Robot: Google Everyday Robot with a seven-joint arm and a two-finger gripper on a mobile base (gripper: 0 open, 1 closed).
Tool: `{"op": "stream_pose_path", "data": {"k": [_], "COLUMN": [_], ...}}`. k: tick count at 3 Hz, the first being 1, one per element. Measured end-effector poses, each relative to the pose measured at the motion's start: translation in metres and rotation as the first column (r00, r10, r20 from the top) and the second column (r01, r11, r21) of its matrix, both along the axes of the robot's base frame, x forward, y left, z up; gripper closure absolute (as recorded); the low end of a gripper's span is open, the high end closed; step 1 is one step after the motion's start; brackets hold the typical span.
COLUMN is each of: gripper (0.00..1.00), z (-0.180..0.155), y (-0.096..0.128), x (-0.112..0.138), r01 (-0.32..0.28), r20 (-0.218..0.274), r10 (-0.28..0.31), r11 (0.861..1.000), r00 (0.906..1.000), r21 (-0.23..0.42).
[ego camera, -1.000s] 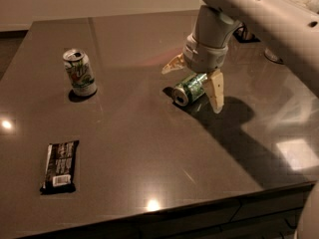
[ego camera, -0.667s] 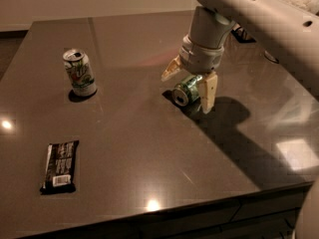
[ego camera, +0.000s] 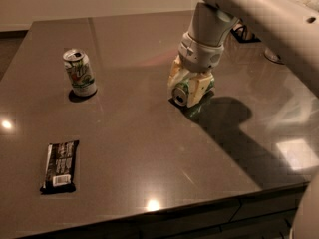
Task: Place green can upright
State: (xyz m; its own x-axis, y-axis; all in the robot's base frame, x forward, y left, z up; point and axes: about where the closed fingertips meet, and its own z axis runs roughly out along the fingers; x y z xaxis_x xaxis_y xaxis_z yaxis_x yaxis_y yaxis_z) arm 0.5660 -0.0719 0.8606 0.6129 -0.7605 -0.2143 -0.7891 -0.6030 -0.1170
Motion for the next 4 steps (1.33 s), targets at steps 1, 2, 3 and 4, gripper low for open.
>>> {"op": "stream_pose_path", "data": {"k": [1, 2, 3, 4], "gripper": [0.88, 1.0, 1.0, 1.0], "z": [0.018, 0.045, 0.061, 0.071], "y": [0.006, 0.02, 0.032, 0.04], "x": [-0.004, -0.02, -0.032, -0.039], "r01": [0.093, 0.225, 0.388, 0.512], "r20": [-0.021, -0.082, -0.202, -0.304], "r10": [-0.092, -0.214, -0.341, -0.426], "r11": [0.993, 0.957, 0.881, 0.797], "r00": [0.9956, 0.9735, 0.9179, 0.8523], "r21": [0.072, 0.182, 0.273, 0.319]}}
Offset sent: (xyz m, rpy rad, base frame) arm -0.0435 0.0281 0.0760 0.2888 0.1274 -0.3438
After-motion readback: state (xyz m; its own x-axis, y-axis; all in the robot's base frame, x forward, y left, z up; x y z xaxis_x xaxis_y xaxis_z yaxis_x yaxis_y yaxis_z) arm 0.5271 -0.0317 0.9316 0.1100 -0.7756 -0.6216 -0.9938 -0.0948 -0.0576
